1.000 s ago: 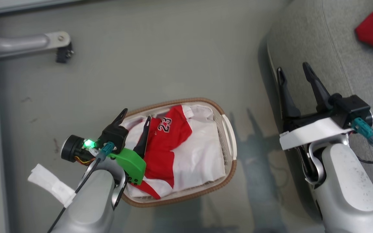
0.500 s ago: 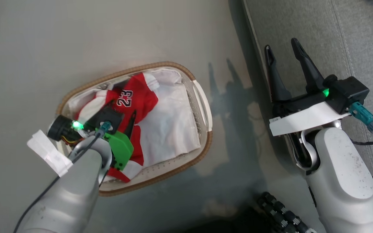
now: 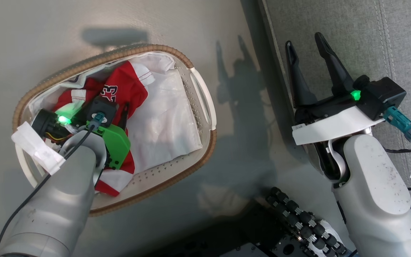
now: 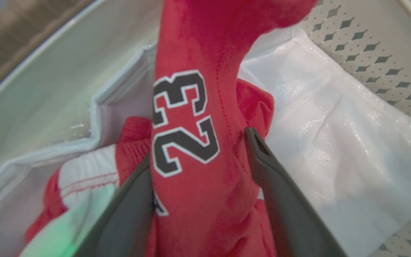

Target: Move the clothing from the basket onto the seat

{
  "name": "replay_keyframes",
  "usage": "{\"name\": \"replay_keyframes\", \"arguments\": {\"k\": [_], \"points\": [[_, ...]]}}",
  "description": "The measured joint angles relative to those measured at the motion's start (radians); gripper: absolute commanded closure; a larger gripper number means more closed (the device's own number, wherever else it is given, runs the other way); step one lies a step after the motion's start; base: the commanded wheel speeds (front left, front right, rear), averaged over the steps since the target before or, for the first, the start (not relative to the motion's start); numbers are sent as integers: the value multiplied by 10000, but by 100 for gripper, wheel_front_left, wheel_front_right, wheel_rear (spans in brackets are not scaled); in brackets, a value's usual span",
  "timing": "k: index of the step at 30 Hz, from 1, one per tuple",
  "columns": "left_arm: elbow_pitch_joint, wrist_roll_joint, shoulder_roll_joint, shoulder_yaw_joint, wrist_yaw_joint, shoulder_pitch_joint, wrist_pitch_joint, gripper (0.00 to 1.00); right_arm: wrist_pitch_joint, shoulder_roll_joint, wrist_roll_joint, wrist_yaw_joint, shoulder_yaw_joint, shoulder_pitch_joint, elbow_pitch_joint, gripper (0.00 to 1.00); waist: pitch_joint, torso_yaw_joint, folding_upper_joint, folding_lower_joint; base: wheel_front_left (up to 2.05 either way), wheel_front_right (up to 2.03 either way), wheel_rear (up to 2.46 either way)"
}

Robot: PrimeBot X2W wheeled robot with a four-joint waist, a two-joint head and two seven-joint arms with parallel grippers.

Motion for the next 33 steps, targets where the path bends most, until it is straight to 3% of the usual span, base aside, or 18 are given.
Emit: {"name": "replay_keyframes", "arguments": {"k": [1, 2, 3, 9, 16, 33], "points": [[82, -2, -38, -52, -42, -1, 2, 65, 0, 0, 0, 2, 4, -10, 13, 0, 44, -30, 0, 0, 0, 0, 0], [117, -4, -75, -98, -69, 0, 2, 86, 0, 0, 0, 2, 6, -21, 31, 0, 66, -50, 0, 0, 0, 0, 0], [132, -8, -130, -140, -75, 1, 0, 100, 0, 0, -2, 0, 4, -30, 50, 0, 68, -59, 0, 0, 0, 0, 0], [-357, -221, -351, -244, -157, 285, 2, 100, 0, 6, -86, 0, -2, -31, 219, 0, -193, 28, 0, -1, 0, 0, 0], [-1860, -642, -424, -155, -199, 1158, 6, 100, 0, 10, -591, 0, -173, 184, 508, 0, -908, 311, 0, -1, 0, 0, 0], [-6393, -1218, 153, -658, -219, 2587, 6, 100, 0, 13, -1985, 2, -742, 1883, 1338, 0, -4161, 1251, 0, -2, 0, 0, 0]]}}
